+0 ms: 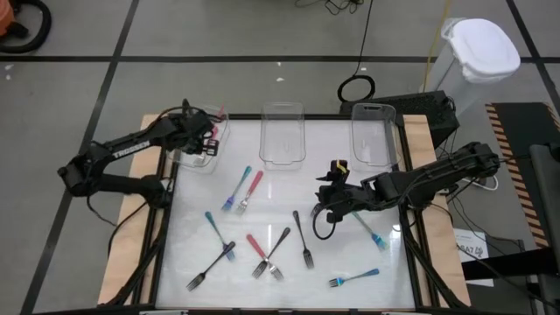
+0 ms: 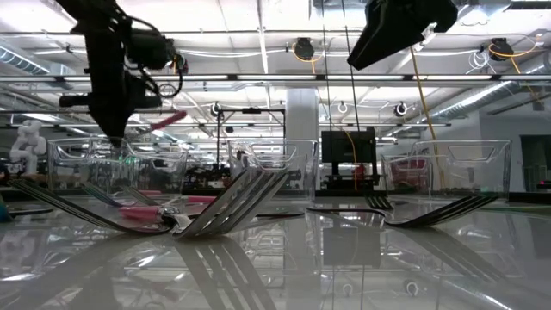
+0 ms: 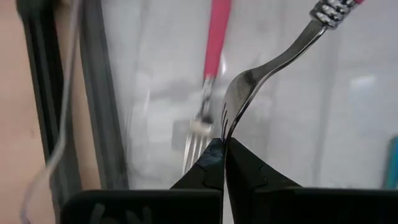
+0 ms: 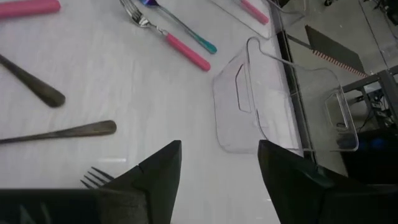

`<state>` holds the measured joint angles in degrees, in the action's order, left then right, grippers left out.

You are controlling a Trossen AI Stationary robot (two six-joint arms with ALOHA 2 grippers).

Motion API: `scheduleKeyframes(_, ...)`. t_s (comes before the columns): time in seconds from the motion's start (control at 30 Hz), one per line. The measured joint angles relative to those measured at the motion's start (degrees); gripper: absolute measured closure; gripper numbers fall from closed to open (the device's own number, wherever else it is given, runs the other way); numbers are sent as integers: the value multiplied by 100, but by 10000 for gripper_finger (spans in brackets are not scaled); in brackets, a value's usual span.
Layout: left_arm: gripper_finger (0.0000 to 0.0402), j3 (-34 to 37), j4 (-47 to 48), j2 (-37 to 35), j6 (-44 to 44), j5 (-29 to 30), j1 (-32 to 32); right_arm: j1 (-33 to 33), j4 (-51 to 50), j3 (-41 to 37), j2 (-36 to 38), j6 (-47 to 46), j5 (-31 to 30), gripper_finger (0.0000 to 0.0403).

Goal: Sort silverware by color (type)
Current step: Put the pink fork into the left transparent bin

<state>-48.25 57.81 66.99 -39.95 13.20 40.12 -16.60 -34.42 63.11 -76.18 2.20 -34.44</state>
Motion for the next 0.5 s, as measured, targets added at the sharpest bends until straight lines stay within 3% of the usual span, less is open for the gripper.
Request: scheduleKeyframes(0.5,402,0,309,810,-162,-242,445,0,-166,0,0,24,0,196)
